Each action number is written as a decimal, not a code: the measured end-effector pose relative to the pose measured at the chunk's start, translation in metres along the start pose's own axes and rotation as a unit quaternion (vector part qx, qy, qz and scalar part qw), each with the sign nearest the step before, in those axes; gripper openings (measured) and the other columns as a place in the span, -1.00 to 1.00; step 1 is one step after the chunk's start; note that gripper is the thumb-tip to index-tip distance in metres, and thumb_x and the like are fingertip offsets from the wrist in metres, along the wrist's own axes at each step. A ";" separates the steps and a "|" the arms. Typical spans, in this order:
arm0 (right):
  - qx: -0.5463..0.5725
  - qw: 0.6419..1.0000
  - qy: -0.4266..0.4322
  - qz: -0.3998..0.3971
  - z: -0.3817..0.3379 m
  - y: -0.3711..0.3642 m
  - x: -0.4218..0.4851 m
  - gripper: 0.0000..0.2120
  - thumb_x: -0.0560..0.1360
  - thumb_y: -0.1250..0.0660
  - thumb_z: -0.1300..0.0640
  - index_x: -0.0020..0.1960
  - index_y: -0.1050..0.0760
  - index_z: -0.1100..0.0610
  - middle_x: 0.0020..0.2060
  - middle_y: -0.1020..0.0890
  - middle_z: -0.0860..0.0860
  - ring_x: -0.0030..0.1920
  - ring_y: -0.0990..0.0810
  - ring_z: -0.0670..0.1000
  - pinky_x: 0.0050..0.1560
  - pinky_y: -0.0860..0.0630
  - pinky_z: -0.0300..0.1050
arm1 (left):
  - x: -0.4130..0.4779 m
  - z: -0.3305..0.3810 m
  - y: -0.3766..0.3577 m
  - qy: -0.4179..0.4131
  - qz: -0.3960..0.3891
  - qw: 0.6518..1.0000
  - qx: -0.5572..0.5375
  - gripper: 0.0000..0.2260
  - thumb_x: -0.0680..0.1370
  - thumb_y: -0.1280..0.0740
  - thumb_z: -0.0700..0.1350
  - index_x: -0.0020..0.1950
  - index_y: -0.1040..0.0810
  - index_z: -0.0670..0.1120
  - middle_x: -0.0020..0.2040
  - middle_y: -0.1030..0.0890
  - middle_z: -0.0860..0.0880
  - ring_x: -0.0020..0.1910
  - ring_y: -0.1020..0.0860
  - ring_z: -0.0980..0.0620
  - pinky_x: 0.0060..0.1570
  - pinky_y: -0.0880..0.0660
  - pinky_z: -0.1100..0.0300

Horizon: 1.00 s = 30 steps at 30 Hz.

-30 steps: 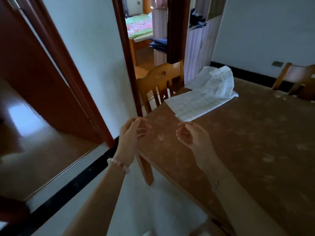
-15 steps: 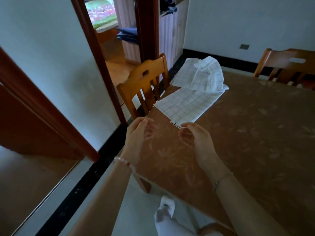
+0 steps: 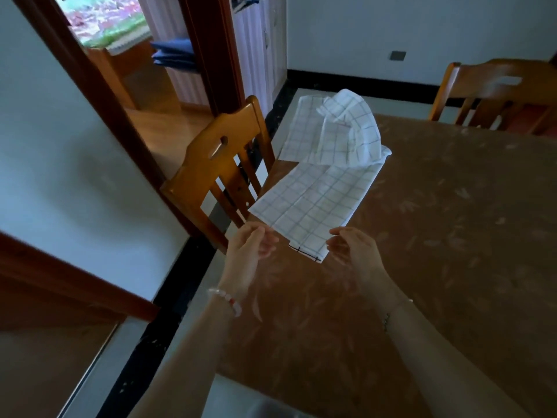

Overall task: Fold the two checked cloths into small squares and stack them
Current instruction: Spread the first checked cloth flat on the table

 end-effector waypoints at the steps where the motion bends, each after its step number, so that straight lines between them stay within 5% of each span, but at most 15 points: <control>1: 0.001 1.000 -0.006 0.007 0.004 0.002 0.005 -0.80 0.55 -0.17 0.26 -0.09 -0.57 0.18 -0.29 -0.63 0.05 -0.18 -0.59 0.00 -0.08 -0.52 -0.14 | 0.006 -0.006 -0.004 0.006 -0.011 1.000 0.014 -0.80 0.61 -0.14 -0.20 -0.11 -0.53 -0.11 -0.23 -0.60 -0.02 -0.26 -0.58 0.10 -0.15 -0.52 0.26; 4: -0.045 0.998 -0.003 0.041 0.012 0.006 0.023 -0.79 0.55 -0.16 0.26 -0.09 -0.58 0.15 -0.22 -0.64 0.04 -0.15 -0.58 0.00 -0.05 -0.51 -0.12 | 0.031 -0.019 -0.015 -0.001 -0.045 0.995 0.090 -0.82 0.61 -0.15 -0.15 -0.04 -0.54 -0.08 -0.12 -0.61 -0.01 -0.10 -0.58 0.06 -0.10 -0.46 0.27; 7: -0.284 0.955 0.067 0.044 0.018 0.001 0.037 -0.80 0.54 -0.19 0.20 0.07 -0.54 0.04 -0.01 -0.59 -0.04 -0.04 -0.54 -0.02 -0.09 -0.46 -0.17 | 0.052 -0.024 -0.027 -0.033 -0.092 0.963 0.253 -0.79 0.61 -0.13 -0.12 0.10 -0.54 -0.03 0.04 -0.56 0.09 0.05 -0.50 0.16 -0.03 -0.37 0.32; 11: -0.503 0.852 0.144 0.005 0.038 -0.020 0.040 -0.56 0.56 -0.17 0.12 0.44 -0.26 0.05 0.45 -0.26 0.00 0.46 -0.14 0.03 0.41 -0.15 -0.06 | 0.079 -0.038 -0.041 -0.136 -0.156 0.852 0.480 -0.69 0.61 -0.12 -0.13 0.34 -0.41 -0.06 0.33 -0.41 0.05 0.32 -0.32 0.12 0.25 -0.22 0.31; 15: -0.597 0.792 0.123 -0.036 0.056 -0.031 0.046 -0.47 0.61 -0.05 0.06 0.53 0.05 0.03 0.53 0.03 -0.05 0.51 0.15 -0.04 0.47 0.12 -0.03 | 0.107 -0.070 -0.046 -0.166 -0.208 0.748 0.608 -0.57 0.61 -0.11 -0.09 0.49 -0.16 -0.03 0.51 -0.15 0.02 0.50 -0.04 0.01 0.43 -0.02 0.13; 20: -0.626 0.772 0.104 -0.047 0.070 -0.032 0.053 -0.48 0.62 0.02 0.04 0.53 0.09 0.04 0.53 0.08 -0.06 0.50 0.17 -0.06 0.48 0.15 0.00 | 0.122 -0.098 -0.049 -0.177 -0.249 0.676 0.670 -0.47 0.61 -0.07 -0.07 0.53 0.07 -0.04 0.55 0.09 0.02 0.51 0.14 0.01 0.44 0.13 0.05; 26: -0.658 0.742 0.119 -0.046 0.075 -0.025 0.054 -0.50 0.62 0.12 -0.02 0.53 0.10 0.01 0.52 0.08 -0.11 0.50 0.14 -0.09 0.45 0.17 -0.03 | 0.115 -0.109 -0.048 -0.206 -0.264 0.664 0.668 -0.47 0.60 -0.07 -0.05 0.53 0.05 -0.08 0.55 0.06 -0.02 0.52 0.10 -0.01 0.45 0.09 -0.06; 30: -0.655 0.743 0.130 -0.050 0.083 -0.018 0.042 -0.25 0.35 0.44 -0.12 0.53 0.11 -0.03 0.52 0.07 -0.13 0.49 0.15 -0.11 0.40 0.23 -0.05 | 0.097 -0.114 -0.044 -0.222 -0.265 0.659 0.668 -0.46 0.47 -0.31 -0.07 0.44 -0.30 -0.12 0.46 -0.30 -0.10 0.43 -0.27 -0.08 0.32 -0.26 -0.13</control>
Point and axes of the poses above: each hand's wrist, its own x-axis towards the middle knuckle, its own y-axis out of the back of the hand, z = x × y, the point moved 7 cm from there along x, towards the middle knuckle
